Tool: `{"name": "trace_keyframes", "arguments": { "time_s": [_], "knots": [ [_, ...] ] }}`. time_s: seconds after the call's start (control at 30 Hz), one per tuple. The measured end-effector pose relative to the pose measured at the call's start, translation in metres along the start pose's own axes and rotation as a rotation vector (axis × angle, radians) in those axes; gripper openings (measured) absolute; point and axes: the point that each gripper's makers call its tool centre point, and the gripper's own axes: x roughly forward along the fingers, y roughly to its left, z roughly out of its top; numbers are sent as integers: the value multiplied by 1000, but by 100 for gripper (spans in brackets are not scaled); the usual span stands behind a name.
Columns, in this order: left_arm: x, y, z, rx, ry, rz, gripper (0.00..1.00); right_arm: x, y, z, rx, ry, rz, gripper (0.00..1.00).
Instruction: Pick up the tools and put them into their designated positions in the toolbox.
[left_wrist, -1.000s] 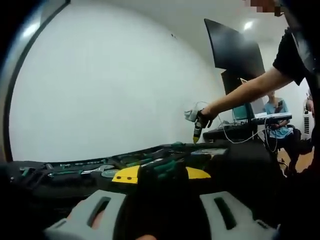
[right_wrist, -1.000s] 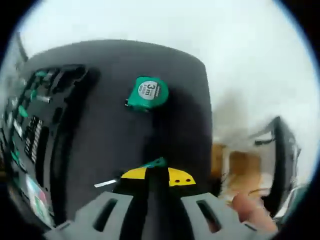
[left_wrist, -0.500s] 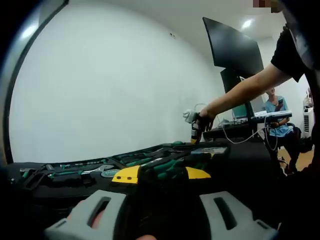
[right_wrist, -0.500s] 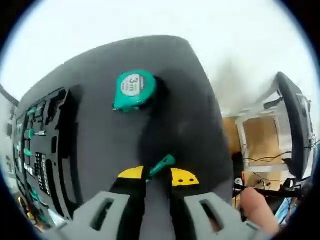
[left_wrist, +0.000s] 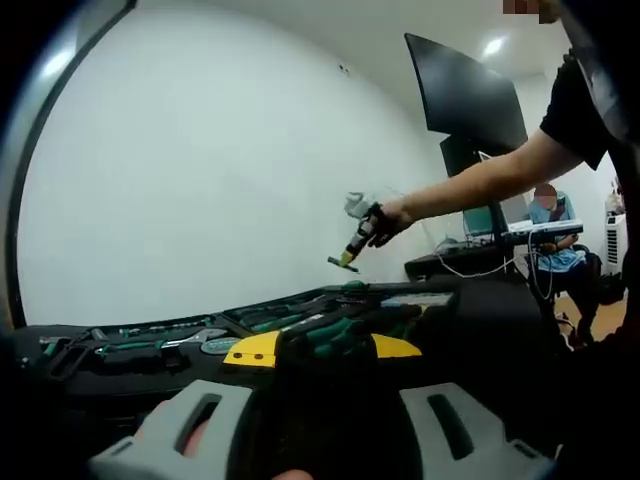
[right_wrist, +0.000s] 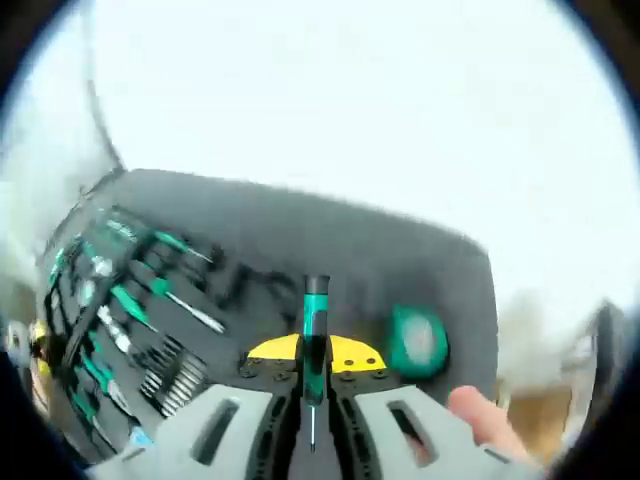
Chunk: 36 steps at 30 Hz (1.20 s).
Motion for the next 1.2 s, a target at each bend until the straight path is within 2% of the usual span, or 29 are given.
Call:
{"name": "trace_keyframes", "arguments": {
  "time_s": [0.07, 0.1, 0.13, 0.17, 0.27, 0.37, 0.47, 0.57, 0.67, 0.7, 0.73, 0.77, 0.9, 0.97, 1.0, 1.1, 1.2],
  "knots": [
    [0, 0, 1, -3, -3, -1, 32, 4, 45, 24, -231, -77, 115, 6],
    [0, 0, 1, -5, -4, -2, 32, 9, 56, 36, -320, -125, 158, 6],
    [0, 1, 1, -7, -5, -1, 32, 15, 53, 41, -340, -130, 148, 6],
    [0, 1, 1, -7, -5, 0, 32, 22, 59, 46, -358, -118, 137, 6],
    [0, 1, 1, -7, -7, 3, 32, 42, 87, 56, -467, -130, 173, 6],
    [-1, 2, 1, -8, -10, 3, 32, 55, 111, 67, -477, -155, 203, 6],
    [-1, 2, 2, -9, -15, 0, 32, 67, 119, 77, -483, -160, 214, 6],
    [-2, 3, 4, -15, -24, 0, 32, 65, 129, 88, -309, -217, 230, 6],
    [-2, 2, 7, -26, -40, -5, 32, 73, 120, 98, -54, -231, 227, 6],
    [-2, 2, 7, -29, -43, -6, 32, 74, 120, 99, -6, -239, 236, 6],
    [-2, 2, 8, -32, -45, -7, 32, 68, 128, 96, 55, -266, 239, 6],
    [-2, 2, 8, -34, -47, -8, 32, 71, 125, 99, 128, -291, 231, 6],
    [-2, 2, 7, -31, -42, -8, 32, 87, 119, 101, 519, -330, 252, 6],
    [-2, 1, 6, -28, -39, -7, 32, 94, 122, 97, 578, -341, 229, 6],
    [-2, 1, 6, -27, -37, -7, 32, 101, 113, 99, 587, -356, 184, 6],
    [-2, 2, 6, -27, -36, -4, 32, 109, 110, 102, 654, -408, 109, 6],
    [-2, 2, 6, -29, -38, -4, 32, 109, 124, 104, 697, -449, 121, 6]
  ]
}}
